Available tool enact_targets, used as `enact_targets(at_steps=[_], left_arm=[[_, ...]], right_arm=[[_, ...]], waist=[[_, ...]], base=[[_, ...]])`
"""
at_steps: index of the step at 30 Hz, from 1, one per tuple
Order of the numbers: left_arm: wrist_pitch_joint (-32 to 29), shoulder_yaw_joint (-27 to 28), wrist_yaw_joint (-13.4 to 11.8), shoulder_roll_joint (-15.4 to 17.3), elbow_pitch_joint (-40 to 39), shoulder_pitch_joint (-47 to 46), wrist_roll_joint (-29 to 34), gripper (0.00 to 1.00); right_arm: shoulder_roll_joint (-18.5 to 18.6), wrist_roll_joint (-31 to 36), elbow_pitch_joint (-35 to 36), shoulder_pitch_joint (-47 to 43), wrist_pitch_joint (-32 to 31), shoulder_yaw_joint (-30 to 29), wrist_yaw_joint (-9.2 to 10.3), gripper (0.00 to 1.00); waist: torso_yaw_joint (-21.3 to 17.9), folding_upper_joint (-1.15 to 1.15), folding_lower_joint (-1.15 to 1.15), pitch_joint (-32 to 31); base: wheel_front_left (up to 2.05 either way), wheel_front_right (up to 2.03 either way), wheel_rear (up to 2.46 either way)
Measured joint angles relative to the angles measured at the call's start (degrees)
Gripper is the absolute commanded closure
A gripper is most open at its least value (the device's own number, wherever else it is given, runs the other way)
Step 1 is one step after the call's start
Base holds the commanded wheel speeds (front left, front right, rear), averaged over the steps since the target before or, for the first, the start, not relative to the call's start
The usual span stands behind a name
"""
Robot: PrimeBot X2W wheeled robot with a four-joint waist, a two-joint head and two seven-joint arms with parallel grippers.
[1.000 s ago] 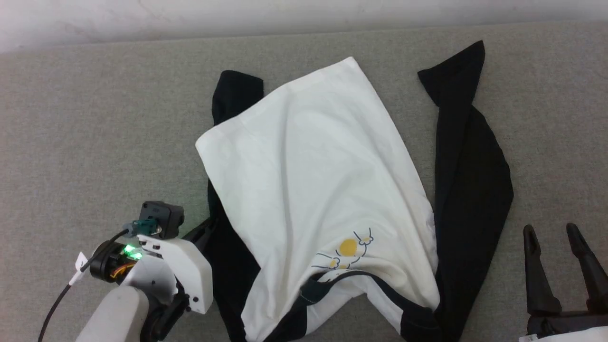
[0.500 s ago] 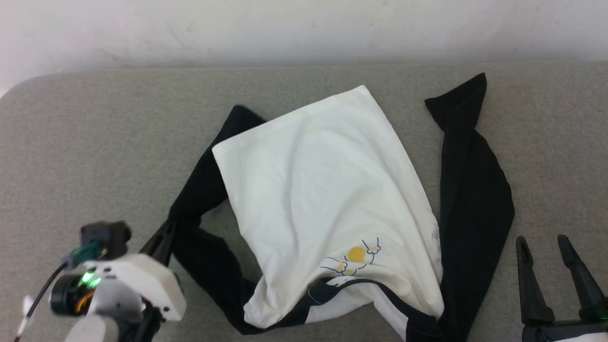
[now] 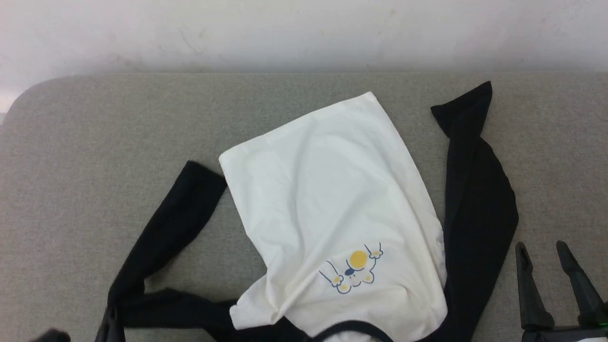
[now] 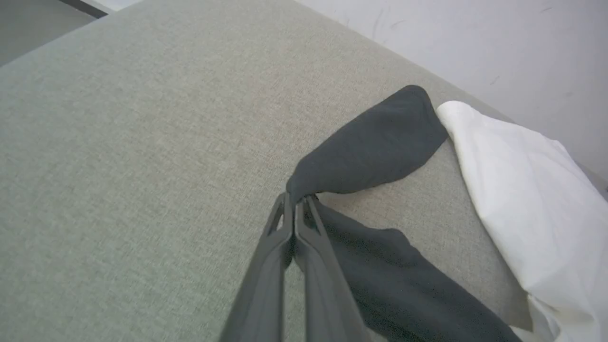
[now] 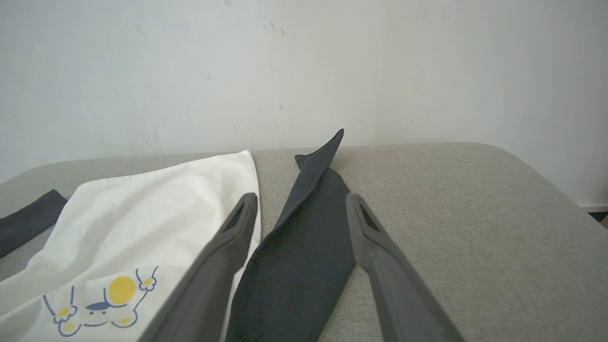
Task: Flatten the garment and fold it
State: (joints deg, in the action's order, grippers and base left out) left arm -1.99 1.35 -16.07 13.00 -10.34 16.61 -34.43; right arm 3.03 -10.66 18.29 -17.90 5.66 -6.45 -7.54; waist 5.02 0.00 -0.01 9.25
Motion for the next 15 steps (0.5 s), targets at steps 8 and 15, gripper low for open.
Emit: enact_targets(at_steps=[8,15], left_arm=[[-0.58,-1.58,-0.55,-2.31,2.34,4.54,-1.47,1.00],[-0.26,-1.85,0.97,-1.02,0.75,-0.81,-1.22,0.00]], right_arm=[[0.00,-0.44,-0.44,-0.35,0.42,0.16,0.00,0.00],[-0.01,0.02,0.27,-0.27,-0.10,0.16,0.00,0.00]], waist=[[1.41,0.00,0.00,-0.66],[2.45,0.00,0.01,-0.04]], base=[[0.00,0.00,0.00],[0.00,0.00,0.00]])
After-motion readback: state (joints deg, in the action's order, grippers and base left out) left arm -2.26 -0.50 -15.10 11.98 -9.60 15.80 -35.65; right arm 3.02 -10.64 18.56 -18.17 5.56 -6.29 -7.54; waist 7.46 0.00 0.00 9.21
